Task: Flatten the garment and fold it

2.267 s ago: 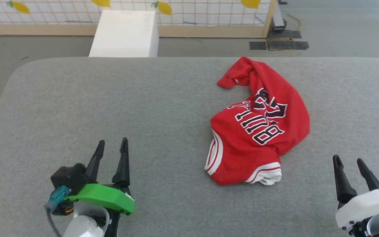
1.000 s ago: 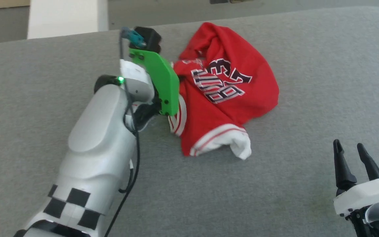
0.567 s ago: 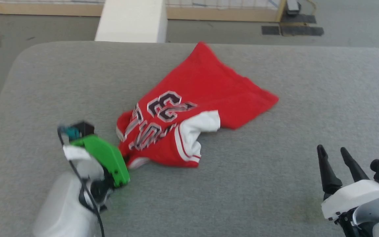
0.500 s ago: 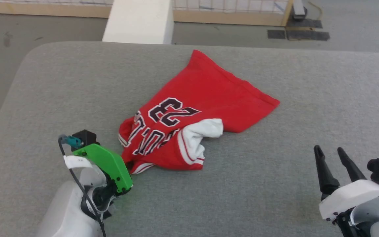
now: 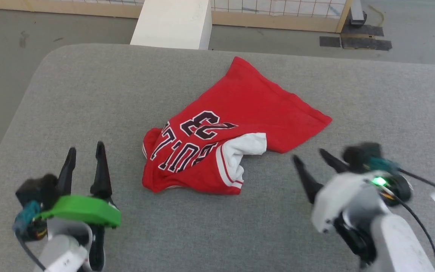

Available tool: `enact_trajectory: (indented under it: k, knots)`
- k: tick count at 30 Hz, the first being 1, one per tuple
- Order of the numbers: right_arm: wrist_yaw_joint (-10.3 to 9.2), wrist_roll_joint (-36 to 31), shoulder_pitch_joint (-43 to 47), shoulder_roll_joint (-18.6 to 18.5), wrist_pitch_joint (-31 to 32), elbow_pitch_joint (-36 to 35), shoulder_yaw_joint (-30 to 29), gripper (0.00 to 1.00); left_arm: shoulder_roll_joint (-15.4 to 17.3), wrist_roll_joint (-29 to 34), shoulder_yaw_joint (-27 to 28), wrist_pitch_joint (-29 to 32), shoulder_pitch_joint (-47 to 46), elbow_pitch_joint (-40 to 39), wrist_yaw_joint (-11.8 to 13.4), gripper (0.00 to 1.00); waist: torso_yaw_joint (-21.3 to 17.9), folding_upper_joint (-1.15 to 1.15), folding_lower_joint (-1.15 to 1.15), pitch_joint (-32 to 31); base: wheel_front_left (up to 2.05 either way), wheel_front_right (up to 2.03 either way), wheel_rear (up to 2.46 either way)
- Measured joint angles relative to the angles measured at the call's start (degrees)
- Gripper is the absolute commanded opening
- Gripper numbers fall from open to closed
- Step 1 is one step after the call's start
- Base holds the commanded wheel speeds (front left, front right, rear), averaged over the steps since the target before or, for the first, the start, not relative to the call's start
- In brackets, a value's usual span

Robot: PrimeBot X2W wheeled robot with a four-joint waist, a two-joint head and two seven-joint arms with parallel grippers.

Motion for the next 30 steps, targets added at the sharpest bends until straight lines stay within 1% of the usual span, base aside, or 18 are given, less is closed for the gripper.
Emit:
enact_trajectory:
  k: [2, 5, 6, 10, 14, 21, 22, 23, 24, 30]
  knots:
    - [0.00, -0.40, -3.52, 0.02, 2.54, 2.21, 2.77, 1.00, -0.90, 1.07, 0.57, -1.77, 1.31, -0.46, 0.11, 1.00, 0.16, 0.00, 0.00, 0.55, 0.00, 0.00, 0.00]
    - [0.00, -0.96, -8.73, 0.10, 6.08, 5.94, 5.84, 1.00, -2.54, 2.72, 1.16, -2.42, 1.99, -2.03, 0.20, 1.00, 0.75, 0.00, 0.00, 1.44, 0.00, 0.00, 0.00]
    - [0.00, -1.83, -10.59, 0.05, 7.53, 7.64, 7.09, 1.00, -3.11, 3.01, 1.41, -2.49, 2.11, -2.49, 0.04, 1.00, 1.03, 0.00, 0.00, 1.78, 0.00, 0.00, 0.00]
    - [0.00, -3.79, -16.13, 0.10, 10.18, 12.76, 9.79, 1.00, -4.71, 4.02, 2.33, -2.69, 2.27, -3.99, -0.92, 1.00, 1.99, 0.00, 0.00, 3.09, 0.00, 0.00, 0.00]
    - [0.00, -4.34, -19.70, 0.08, 10.56, 17.41, 11.73, 1.00, -6.45, 5.54, 3.28, -2.71, 2.33, -4.38, -2.85, 1.00, 2.97, 0.00, 0.00, 4.53, 0.00, 0.00, 0.00]
    - [0.00, -3.13, -22.69, 0.10, 8.17, 22.40, 15.07, 1.00, -7.97, 7.27, 5.20, -2.71, 2.21, -4.12, -4.85, 1.00, 4.04, 0.00, 0.00, 6.50, 0.00, 0.00, 0.00]
    - [0.01, -2.70, -23.07, 0.08, 8.05, 23.09, 15.37, 0.61, -8.20, 7.51, 5.52, -2.71, 2.21, -4.13, -5.09, 1.00, 4.08, 0.00, 0.00, 6.68, 0.00, 0.00, 0.00]
    - [0.00, -2.43, -23.34, 0.08, 7.39, 23.49, 15.52, 0.10, -8.26, 7.94, 5.72, -2.71, 2.21, -4.09, -5.33, 1.00, 4.08, 0.00, 0.00, 6.80, 0.00, 0.00, 0.00]
    - [0.00, -2.23, -23.59, 0.08, 6.98, 23.80, 15.67, 0.00, -8.38, 8.64, 5.99, -2.71, 2.20, -4.13, -5.43, 1.00, 4.06, 0.00, 0.00, 6.89, 0.00, 0.00, 0.00]
    - [0.00, 0.70, -24.56, 0.09, 3.61, 24.30, 14.88, 0.00, -8.99, 10.27, 7.31, -2.71, 2.16, -3.92, -6.44, 1.00, 3.46, 0.00, 0.00, 6.53, 0.00, 0.00, 0.00]
